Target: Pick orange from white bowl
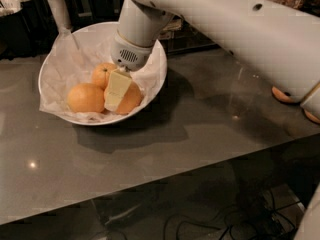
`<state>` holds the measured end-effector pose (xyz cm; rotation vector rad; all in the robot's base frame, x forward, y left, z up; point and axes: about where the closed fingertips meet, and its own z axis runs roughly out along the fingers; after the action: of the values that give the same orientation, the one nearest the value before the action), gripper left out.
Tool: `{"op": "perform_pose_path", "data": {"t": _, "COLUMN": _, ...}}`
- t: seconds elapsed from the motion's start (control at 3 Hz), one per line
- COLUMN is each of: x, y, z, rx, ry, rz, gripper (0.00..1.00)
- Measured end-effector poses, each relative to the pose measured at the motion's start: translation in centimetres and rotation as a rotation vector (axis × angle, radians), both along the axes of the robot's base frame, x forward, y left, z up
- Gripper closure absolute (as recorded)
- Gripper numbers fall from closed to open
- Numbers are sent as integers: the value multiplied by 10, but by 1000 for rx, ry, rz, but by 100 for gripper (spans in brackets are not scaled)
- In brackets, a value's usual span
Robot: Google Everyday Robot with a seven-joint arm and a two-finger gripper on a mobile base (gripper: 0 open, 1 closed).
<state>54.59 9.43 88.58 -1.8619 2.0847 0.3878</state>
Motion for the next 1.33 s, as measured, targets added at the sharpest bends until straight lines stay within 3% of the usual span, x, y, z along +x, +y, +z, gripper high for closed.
{"op": "perform_pose_path", "data": {"t": 0.67, "x": -29, "y": -9, "z": 0, "rx": -79, "ry": 15, "rz": -97, "gripper": 26}}
{"op": "perform_pose_path", "data": {"t": 1.33, "x": -26, "y": -12, "z": -1, "rx": -80, "ry": 18, "rz": -117, "gripper": 27}}
